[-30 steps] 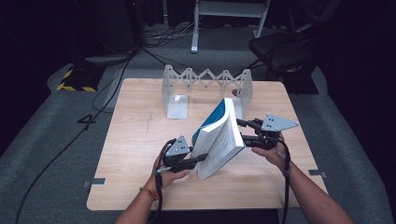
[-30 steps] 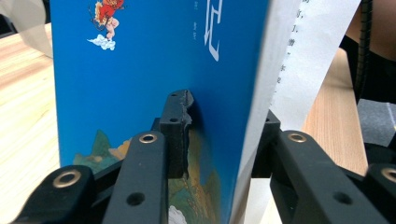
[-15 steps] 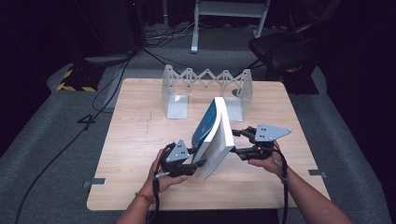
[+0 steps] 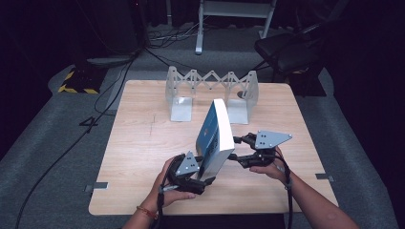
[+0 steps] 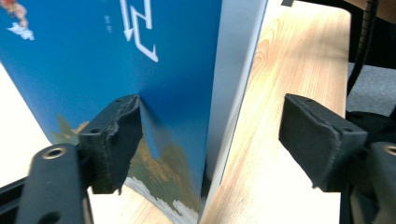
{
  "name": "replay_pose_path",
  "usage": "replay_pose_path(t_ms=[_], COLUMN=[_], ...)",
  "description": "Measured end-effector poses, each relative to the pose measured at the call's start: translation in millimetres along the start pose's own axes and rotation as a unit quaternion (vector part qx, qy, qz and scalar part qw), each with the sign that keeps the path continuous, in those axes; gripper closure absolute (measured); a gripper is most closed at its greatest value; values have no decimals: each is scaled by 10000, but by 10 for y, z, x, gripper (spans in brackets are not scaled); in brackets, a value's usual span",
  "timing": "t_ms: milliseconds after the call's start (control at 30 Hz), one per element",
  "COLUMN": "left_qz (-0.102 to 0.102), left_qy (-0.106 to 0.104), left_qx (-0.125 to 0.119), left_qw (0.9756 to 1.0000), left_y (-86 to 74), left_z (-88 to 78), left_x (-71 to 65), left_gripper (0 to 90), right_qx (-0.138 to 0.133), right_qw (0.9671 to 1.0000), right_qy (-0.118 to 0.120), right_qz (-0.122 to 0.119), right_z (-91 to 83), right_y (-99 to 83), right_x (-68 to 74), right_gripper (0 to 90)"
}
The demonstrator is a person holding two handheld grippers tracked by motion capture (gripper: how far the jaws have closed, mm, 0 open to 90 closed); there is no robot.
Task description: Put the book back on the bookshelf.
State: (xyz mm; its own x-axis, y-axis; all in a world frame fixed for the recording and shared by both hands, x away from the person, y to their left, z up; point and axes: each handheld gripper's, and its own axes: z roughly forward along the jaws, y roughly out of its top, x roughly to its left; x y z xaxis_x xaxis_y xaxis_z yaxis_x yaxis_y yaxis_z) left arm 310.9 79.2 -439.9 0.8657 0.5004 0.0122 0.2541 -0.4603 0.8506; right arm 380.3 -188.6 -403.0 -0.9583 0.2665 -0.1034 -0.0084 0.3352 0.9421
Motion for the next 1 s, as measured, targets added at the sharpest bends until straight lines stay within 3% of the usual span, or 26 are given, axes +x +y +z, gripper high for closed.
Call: replay_pose_path(t_ms=[67,333,367,467,600,733,800,1000], left_qz=[-46,-326,-379,-432,-519,-763,-906,-905], left_qy=[154,773,997,1120,1409,1536,1429,1451], left_qx=[29,-124,-174,-216,-286,-497,-558,-592], left_qw=[9999,9964,9941,9925,9882,9839,9840,9835], left_y=[21,-15,-14,-20,-39,-66,-89,-103], left_z=[34,167,194,214,258,269,268,252], left_x=[-40,-84,-101,-118,-151,-112,-65,-53], left_gripper=[159,139,133,149,159,209,223,220], right_qx=[-6,-9,-22,-36,-57,-27,5,-10], right_qw=[10000,10000,10000,10000,10000,10000,10000,10000], right_qy=[45,48,53,47,38,33,-61,-71], right_qz=[-28,-57,-43,-33,-4,-17,-65,-16], right_z=[28,128,136,152,181,213,232,283], right_y=[8,32,31,35,37,34,40,44], right_x=[16,46,48,57,73,78,76,60], right_gripper=[436,432,432,435,437,428,427,424])
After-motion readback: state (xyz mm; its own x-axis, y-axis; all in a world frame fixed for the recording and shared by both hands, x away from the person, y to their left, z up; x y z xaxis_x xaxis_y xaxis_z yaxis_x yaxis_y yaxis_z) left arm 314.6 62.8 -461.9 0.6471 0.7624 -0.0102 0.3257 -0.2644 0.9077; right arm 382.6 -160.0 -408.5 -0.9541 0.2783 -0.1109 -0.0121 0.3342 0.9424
